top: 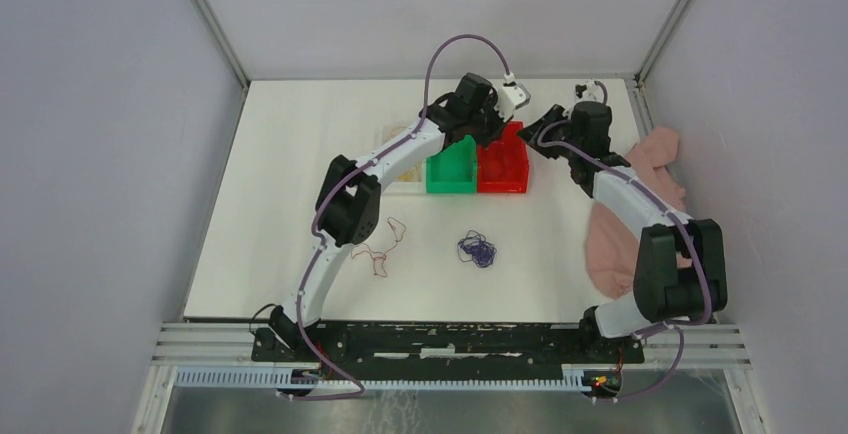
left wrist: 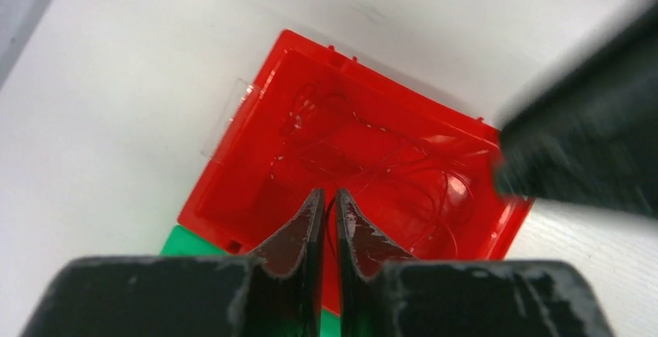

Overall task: Untangle the cables
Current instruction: Place the cable in the bin.

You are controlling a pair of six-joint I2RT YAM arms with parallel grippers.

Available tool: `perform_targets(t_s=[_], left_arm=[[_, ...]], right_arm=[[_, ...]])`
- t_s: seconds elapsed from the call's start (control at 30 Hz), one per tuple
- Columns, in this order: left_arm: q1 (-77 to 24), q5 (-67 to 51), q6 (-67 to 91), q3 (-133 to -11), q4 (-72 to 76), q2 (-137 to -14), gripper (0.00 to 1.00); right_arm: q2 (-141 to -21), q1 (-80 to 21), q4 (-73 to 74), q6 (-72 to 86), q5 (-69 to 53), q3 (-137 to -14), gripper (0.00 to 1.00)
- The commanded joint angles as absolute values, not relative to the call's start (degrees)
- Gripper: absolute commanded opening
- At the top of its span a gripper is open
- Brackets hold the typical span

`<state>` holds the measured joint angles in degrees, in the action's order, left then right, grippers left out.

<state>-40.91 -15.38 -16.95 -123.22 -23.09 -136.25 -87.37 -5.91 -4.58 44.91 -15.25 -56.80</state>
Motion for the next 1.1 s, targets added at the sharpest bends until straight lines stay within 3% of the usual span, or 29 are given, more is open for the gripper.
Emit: perform_targets(t_s=[0.0, 0.4, 0.7, 0.83, 0.97, 1.07], left_arm=[[-40.95, -12.14, -14.75, -127.89, -18.92, -138.61, 0.15], [-40.96, -14.85, -13.05, -132.57, -17.96, -145.40, 0.10], [-41.27, -20.42, -11.57, -133.34, -16.61, -147.54, 0.10], [-41.40, -20.95, -11.66, -133.60, -16.68, -147.13, 0.19], [-40.99, -19.53, -13.01, -133.53, -16.70, -143.75, 0.40], [-40.69, -19.75, -14.56, -133.21, -17.17, -140.75, 0.48]], right_arm=[[-79.65, -10.58, -14.17, 41.63, -16.13, -50.78, 0.25], [-74.65, -15.56, -23.35, 35.42, -13.20, -40.02, 0.27], [-79.99, -17.16, -32.26, 34.86, -16.38, -39.26, 0.29], [-81.82, -17.95, -32.06, 34.91, -15.61, -39.87, 0.28], [-81.17, -18.18, -31.77, 34.32, -14.82, -39.50, 0.26], [-79.75, -18.28, -31.75, 33.82, -15.23, -38.94, 0.25]])
